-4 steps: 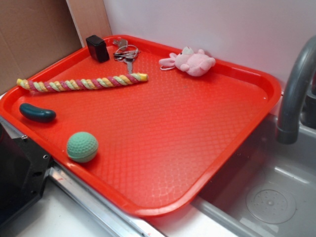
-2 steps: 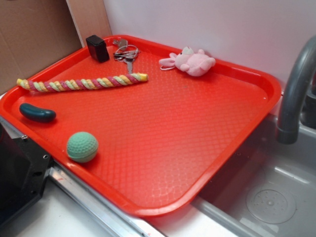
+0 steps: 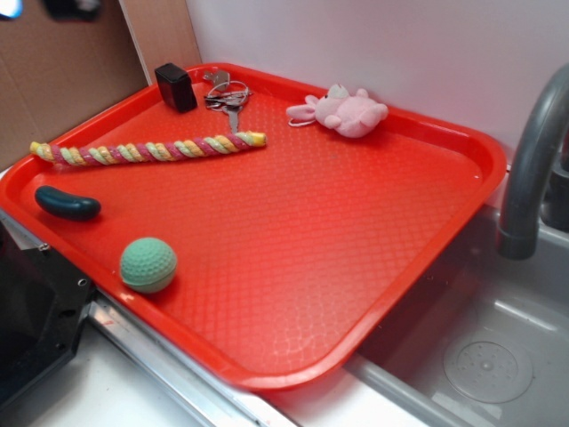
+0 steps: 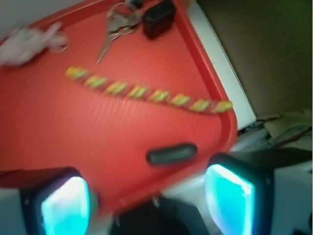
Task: Grab the black box.
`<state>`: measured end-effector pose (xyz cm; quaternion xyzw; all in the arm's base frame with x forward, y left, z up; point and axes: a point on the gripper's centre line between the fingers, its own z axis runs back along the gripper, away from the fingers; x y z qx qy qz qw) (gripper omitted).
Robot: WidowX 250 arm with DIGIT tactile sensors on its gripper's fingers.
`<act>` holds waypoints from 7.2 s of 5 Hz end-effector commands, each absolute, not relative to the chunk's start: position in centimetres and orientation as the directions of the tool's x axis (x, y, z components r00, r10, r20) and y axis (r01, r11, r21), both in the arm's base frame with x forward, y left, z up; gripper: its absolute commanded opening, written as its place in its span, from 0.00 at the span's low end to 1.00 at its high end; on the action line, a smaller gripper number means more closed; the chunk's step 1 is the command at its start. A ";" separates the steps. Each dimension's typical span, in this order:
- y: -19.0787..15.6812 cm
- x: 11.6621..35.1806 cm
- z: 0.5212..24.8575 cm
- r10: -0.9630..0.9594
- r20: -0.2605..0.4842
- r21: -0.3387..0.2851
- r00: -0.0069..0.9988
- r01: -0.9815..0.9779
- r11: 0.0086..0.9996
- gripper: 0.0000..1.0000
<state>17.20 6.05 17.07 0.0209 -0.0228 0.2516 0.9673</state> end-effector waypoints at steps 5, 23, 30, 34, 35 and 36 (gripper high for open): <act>12.1 21.4 14.5 0.657 0.186 0.071 0.731 -0.677 0.733 1.00; 18.4 26.5 8.9 0.789 0.359 0.011 0.499 -0.848 0.531 1.00; 17.7 29.3 6.4 0.765 0.372 0.025 0.527 -0.829 0.559 1.00; 15.0 29.0 1.4 0.749 0.283 0.102 0.599 -0.795 0.598 0.00; 15.2 29.0 1.4 0.745 0.285 0.106 0.603 -0.793 0.601 0.00; 15.1 28.9 2.1 0.720 0.275 0.111 0.637 -0.765 0.635 0.00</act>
